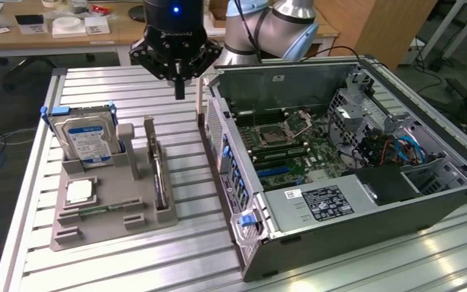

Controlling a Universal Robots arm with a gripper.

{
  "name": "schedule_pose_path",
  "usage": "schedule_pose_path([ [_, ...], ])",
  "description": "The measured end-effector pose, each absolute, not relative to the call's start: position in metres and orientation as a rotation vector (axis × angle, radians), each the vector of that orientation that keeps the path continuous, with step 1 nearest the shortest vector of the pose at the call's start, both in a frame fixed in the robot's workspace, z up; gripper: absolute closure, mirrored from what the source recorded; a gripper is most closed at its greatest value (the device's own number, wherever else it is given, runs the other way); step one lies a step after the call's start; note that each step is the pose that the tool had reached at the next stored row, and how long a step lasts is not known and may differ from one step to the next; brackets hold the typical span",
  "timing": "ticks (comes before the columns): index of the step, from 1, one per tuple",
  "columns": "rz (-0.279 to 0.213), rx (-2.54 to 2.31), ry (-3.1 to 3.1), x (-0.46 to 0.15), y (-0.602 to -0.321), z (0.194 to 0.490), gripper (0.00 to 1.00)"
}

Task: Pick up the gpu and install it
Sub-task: 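Reach for the gpu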

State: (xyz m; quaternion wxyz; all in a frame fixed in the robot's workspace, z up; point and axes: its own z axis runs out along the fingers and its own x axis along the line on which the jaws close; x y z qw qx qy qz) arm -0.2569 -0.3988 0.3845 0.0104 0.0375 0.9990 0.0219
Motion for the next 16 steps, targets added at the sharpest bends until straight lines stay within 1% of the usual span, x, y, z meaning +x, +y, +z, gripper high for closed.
schedule_pose_path([
  [16,0.068,0.117,3.124,-0.299,-0.399,0.38,0.89],
])
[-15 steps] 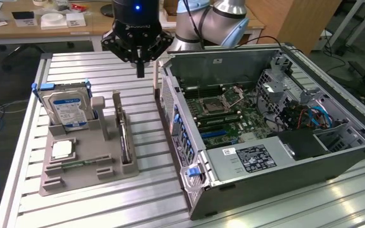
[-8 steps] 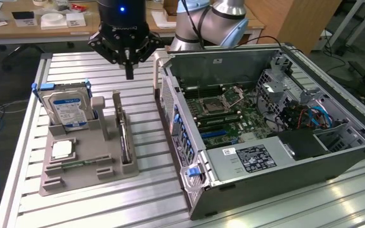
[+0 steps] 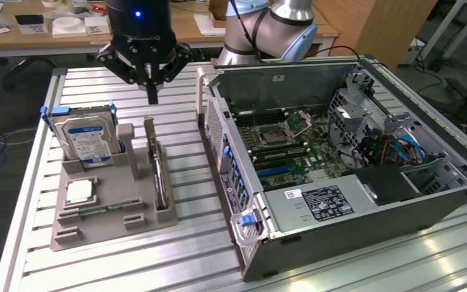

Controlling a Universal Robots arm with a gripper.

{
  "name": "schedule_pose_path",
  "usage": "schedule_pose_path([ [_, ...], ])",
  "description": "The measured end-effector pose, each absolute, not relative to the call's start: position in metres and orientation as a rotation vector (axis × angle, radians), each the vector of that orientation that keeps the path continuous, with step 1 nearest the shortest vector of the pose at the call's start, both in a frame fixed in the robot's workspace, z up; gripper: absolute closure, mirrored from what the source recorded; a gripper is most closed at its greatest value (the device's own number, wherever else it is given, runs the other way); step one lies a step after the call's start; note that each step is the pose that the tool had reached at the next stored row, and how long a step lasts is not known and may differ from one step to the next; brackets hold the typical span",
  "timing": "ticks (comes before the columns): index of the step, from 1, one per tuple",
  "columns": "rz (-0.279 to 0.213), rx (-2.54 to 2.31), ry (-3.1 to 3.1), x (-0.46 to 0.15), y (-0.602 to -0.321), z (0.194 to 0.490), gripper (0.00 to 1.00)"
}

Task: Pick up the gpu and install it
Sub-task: 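Reach for the gpu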

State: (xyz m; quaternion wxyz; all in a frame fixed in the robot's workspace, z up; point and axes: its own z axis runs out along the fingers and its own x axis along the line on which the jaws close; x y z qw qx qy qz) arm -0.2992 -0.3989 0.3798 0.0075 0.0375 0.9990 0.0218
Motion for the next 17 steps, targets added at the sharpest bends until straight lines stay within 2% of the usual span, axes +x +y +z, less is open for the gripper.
schedule_pose_path([
  [17,0.068,0.118,3.127,-0.318,-0.399,0.377,0.89],
])
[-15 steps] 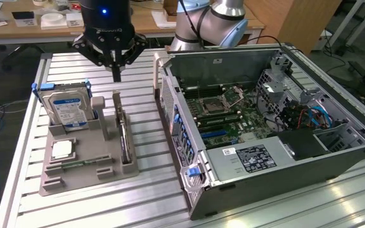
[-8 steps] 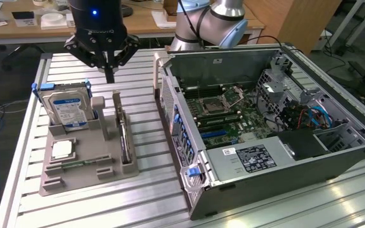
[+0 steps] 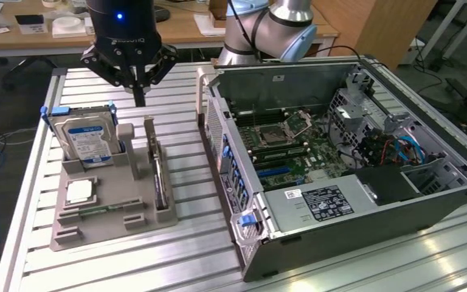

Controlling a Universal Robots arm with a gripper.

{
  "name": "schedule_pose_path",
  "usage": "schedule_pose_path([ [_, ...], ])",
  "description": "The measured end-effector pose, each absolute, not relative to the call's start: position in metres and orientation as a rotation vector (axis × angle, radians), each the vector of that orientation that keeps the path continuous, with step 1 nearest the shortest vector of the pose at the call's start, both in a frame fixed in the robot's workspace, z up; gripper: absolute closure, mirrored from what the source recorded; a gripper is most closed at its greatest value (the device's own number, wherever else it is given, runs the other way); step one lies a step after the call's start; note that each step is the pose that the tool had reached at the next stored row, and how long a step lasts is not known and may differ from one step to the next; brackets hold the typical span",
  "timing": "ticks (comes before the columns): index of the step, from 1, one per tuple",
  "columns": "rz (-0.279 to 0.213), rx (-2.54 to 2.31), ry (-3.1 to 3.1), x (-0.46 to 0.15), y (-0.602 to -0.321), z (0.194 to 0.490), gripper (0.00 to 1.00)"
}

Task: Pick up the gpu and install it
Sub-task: 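Reach for the gpu, then pick up the gpu and move the gpu toward the slot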

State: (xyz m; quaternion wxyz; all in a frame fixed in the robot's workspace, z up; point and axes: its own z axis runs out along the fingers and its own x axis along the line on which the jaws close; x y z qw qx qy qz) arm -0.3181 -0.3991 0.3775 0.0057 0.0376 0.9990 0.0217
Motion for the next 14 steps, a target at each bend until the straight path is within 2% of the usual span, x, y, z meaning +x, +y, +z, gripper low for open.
schedule_pose_path([
  [13,0.068,0.118,3.127,-0.3181,-0.3991,0.3775,0.89],
  [14,0.068,0.118,3.127,-0.3181,-0.3991,0.3775,0.83],
])
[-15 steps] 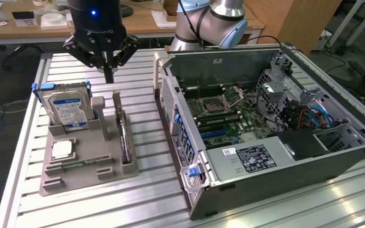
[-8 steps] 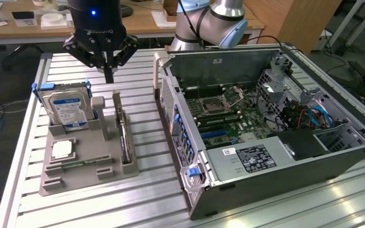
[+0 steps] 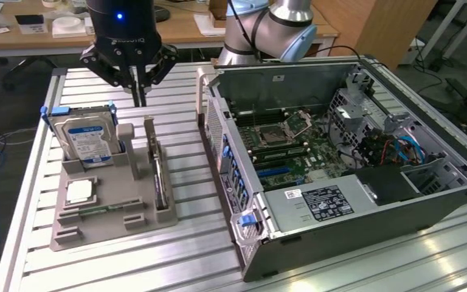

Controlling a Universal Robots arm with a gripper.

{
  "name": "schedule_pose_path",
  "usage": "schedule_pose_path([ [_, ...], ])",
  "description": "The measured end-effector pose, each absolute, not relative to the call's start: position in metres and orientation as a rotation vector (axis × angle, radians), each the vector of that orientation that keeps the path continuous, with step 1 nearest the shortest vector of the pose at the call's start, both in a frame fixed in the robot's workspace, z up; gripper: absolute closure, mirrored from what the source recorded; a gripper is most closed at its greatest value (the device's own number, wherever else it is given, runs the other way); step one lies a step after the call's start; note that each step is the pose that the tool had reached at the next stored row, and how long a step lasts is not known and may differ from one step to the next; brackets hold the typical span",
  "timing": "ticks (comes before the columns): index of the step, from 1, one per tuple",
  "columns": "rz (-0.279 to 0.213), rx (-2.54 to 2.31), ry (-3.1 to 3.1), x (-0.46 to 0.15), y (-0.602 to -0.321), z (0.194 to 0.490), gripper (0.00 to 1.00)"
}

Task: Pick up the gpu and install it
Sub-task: 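Pick up the gpu and move the gpu toward the slot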

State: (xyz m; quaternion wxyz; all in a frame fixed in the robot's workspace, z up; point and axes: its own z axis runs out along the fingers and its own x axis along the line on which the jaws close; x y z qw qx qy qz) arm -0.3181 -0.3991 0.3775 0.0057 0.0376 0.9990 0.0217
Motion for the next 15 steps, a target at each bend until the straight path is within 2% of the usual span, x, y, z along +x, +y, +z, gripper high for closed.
schedule_pose_path([
  [1,0.068,0.118,3.127,-0.3181,-0.3991,0.3775,0.77],
  [2,0.068,0.118,3.127,-0.3181,-0.399,0.3775,0.77],
  [4,0.068,0.118,3.127,-0.3181,-0.3991,0.3775,0.65],
  [5,0.068,0.118,3.127,-0.3181,-0.3991,0.3775,0.65],
  [7,0.068,0.118,3.127,-0.3181,-0.3991,0.3775,0.53],
  [10,0.068,0.113,3.127,-0.3181,-0.3991,0.3773,0.47],
  [11,0.068,0.1,3.128,-0.3181,-0.399,0.3769,0.41],
  [15,0.068,0.053,3.13,-0.3181,-0.4014,0.3742,0.41],
])
